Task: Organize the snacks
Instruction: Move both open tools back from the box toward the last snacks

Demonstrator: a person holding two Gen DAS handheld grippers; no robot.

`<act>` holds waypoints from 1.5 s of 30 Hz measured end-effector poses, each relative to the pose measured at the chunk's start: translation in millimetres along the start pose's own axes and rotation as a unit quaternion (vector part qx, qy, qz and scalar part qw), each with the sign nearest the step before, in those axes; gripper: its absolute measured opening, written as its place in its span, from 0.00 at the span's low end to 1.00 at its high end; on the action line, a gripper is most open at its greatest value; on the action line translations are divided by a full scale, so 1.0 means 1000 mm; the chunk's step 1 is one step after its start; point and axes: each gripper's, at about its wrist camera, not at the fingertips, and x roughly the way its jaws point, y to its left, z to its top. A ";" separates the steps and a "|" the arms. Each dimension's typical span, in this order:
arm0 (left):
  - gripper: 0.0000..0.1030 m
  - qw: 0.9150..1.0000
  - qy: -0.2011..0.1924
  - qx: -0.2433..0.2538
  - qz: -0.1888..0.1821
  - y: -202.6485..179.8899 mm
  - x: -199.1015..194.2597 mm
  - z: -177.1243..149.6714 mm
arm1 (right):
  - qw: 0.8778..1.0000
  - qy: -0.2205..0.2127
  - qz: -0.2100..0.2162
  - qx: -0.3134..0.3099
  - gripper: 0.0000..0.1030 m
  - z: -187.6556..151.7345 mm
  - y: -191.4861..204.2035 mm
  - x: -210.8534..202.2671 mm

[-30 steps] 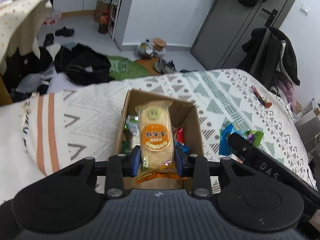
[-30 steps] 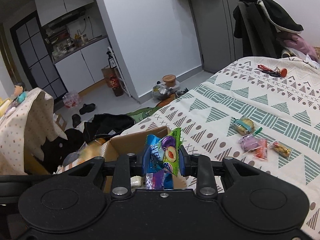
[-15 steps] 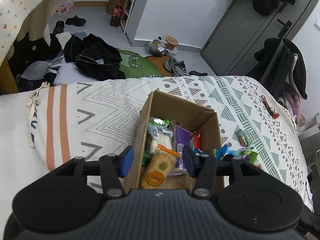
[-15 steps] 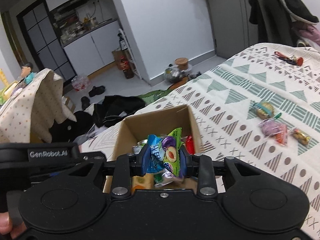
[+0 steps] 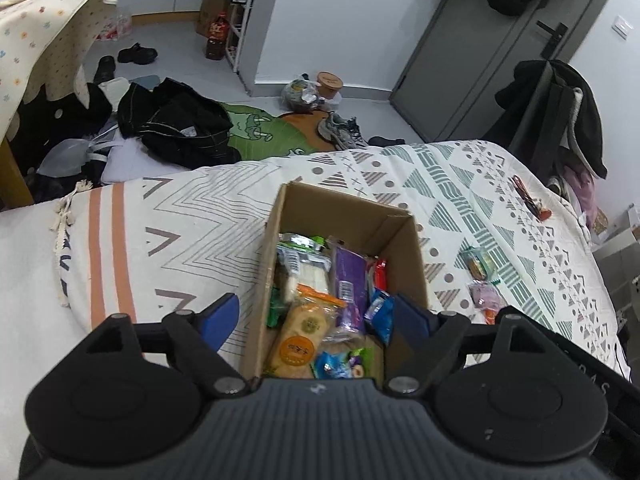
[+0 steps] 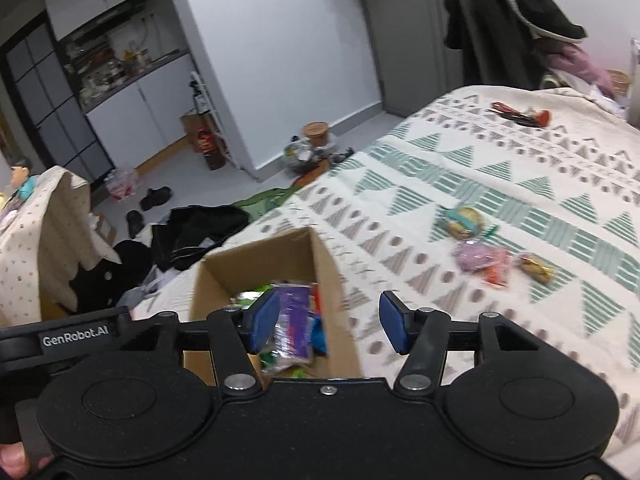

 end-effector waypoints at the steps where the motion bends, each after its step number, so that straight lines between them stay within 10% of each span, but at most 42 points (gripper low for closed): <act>1: 0.81 1.000 0.000 0.002 -0.002 -0.003 -0.001 -0.001 | 1.000 0.001 -0.006 -0.001 0.54 0.000 -0.003 -0.003; 24: 0.86 0.997 -0.003 0.069 -0.021 -0.099 -0.011 -0.029 | 0.996 -0.037 -0.060 0.045 0.91 0.015 -0.098 -0.059; 45: 0.86 0.993 0.033 0.107 -0.030 -0.187 0.057 -0.036 | 0.991 -0.012 -0.077 0.108 0.94 0.011 -0.193 -0.039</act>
